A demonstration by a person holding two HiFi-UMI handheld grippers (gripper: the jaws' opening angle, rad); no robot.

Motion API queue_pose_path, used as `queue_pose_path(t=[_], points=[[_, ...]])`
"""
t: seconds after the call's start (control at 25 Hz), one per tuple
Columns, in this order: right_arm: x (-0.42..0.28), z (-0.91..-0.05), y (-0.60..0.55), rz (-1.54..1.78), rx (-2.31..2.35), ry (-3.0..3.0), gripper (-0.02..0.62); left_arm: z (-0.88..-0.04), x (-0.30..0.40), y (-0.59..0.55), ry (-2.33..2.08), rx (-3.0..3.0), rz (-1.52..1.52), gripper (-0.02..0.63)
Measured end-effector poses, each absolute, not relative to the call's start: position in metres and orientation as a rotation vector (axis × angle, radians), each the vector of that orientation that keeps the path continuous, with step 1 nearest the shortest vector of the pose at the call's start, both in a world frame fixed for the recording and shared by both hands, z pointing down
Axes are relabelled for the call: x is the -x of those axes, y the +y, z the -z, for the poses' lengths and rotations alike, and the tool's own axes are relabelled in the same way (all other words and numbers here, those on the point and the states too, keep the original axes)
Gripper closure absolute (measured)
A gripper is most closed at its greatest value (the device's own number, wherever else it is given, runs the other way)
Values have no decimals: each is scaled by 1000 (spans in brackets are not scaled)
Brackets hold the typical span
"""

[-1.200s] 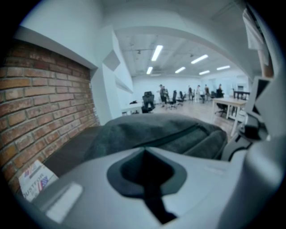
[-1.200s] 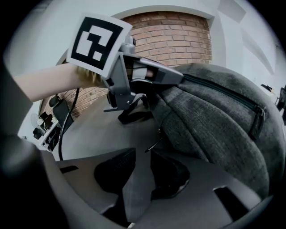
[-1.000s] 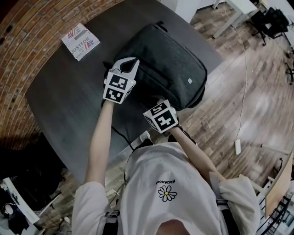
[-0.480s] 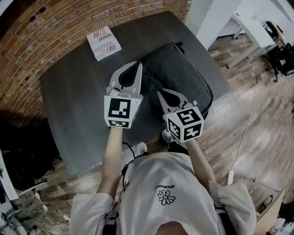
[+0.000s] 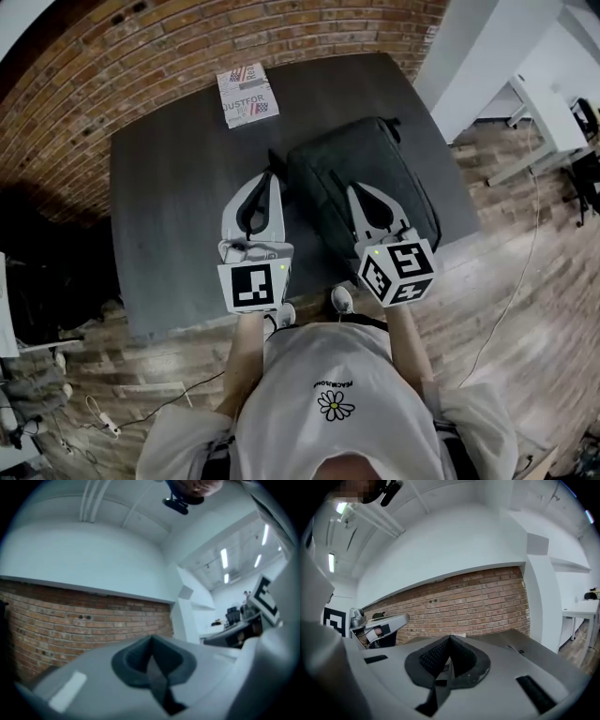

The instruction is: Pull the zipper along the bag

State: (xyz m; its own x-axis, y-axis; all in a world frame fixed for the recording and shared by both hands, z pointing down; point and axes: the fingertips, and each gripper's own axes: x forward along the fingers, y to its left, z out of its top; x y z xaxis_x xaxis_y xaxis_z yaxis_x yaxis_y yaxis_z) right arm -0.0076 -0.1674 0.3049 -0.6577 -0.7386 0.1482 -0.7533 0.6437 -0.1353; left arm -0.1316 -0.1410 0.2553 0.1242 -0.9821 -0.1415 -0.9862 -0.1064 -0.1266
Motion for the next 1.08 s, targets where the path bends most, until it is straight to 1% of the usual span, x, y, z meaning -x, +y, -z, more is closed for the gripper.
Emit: queue_pose_path(t=[0.12,0.24,0.6,0.76,1.08], points=[[7,-304,-165,-203,-1220,-2781,595,-274,145,-134,2038,2154,65,606],[7,-307,-163,-160,-1169,-2793,595,-283,153,-127,2106,2130,84,606],[9,-315,-166,-149,-1129,-2800,595,-283,153,-118,2168,2067,49,606],[7,-316,-166,-144,-1119,-2801,595,-289,154,-114,2179,2068,97,606],[11,-317,-169,-148,-1108,-2791,595,-282,162,-115,2187,2044,75,606]])
